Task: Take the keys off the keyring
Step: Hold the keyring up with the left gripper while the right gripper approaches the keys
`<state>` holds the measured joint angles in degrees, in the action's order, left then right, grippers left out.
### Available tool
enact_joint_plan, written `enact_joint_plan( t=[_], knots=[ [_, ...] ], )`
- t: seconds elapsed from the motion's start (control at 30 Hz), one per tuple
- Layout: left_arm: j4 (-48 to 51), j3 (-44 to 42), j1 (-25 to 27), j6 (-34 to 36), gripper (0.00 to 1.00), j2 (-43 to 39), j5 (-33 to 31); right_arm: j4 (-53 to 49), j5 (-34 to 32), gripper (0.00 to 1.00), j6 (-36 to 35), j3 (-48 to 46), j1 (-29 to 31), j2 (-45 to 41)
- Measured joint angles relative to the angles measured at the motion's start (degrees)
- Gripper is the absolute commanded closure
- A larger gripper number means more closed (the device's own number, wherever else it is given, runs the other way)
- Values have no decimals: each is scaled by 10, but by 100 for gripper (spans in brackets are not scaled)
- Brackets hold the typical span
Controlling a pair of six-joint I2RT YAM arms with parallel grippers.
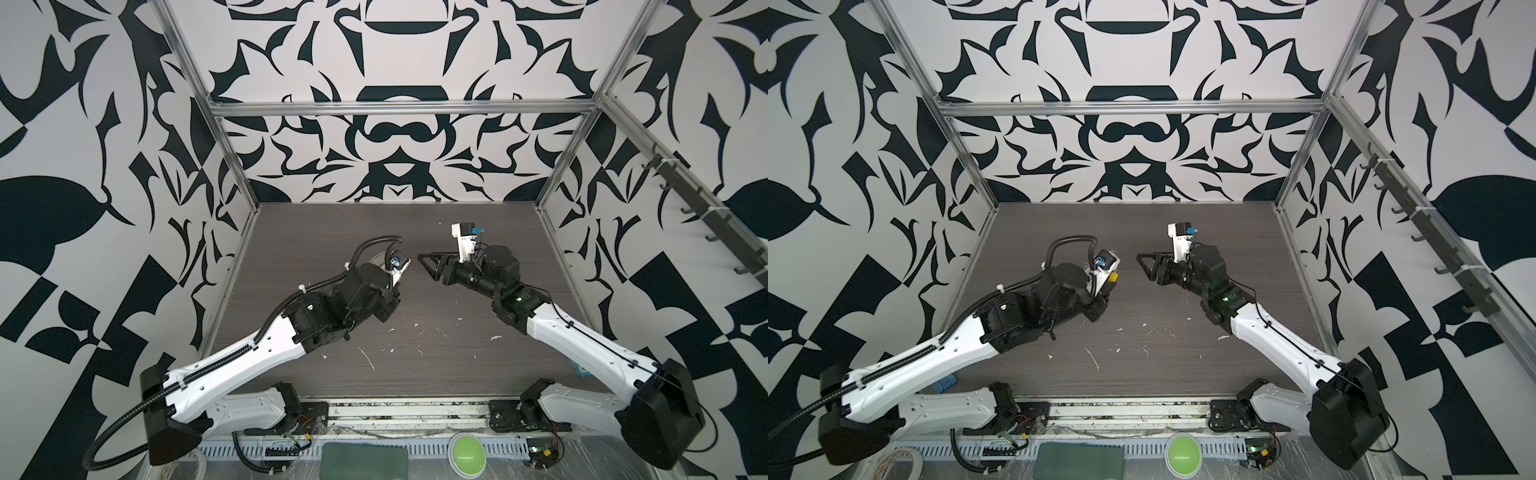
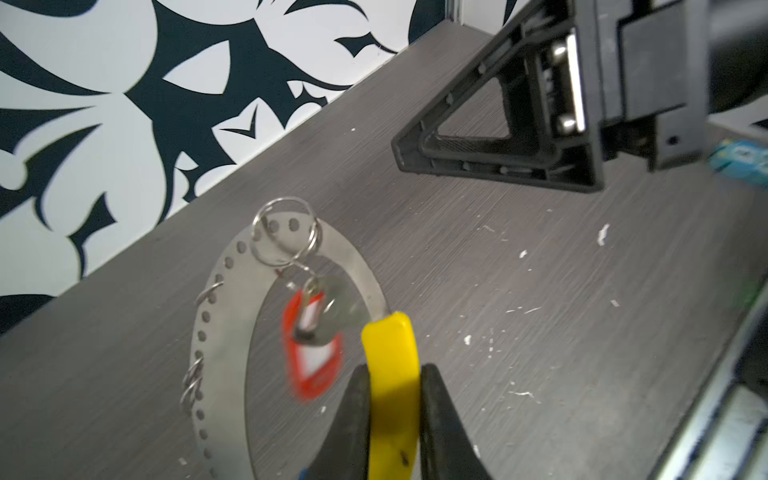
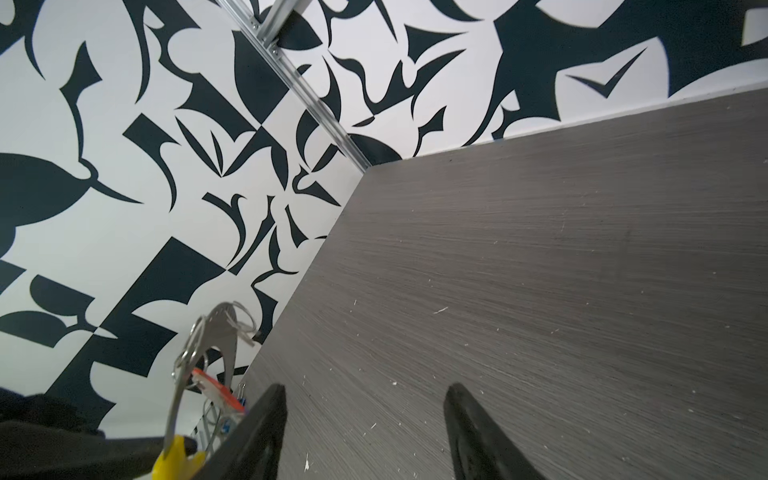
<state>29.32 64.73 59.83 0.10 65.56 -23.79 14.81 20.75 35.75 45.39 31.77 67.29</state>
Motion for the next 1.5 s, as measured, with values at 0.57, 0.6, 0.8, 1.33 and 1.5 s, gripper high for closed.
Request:
enact_joint_plan(
  t=[0.57,0.6,0.8,1.33,1.5],
  knots=[
    [23,-11,-38,-37,100,-15,83,75,113,34,-9,-6,1,7],
    [-3,-29,-62,-65,100,-32,105,85,116,34,-9,-12,2,6],
    [-156,-101,-154,-243,100,-78,191,108,127,32,-26,-37,17,5],
    [-387,-224,-168,-457,100,-129,180,118,78,30,-146,-25,142,22],
    [-411,-240,-168,-477,100,-134,173,118,48,31,-165,-8,161,59]
  ],
)
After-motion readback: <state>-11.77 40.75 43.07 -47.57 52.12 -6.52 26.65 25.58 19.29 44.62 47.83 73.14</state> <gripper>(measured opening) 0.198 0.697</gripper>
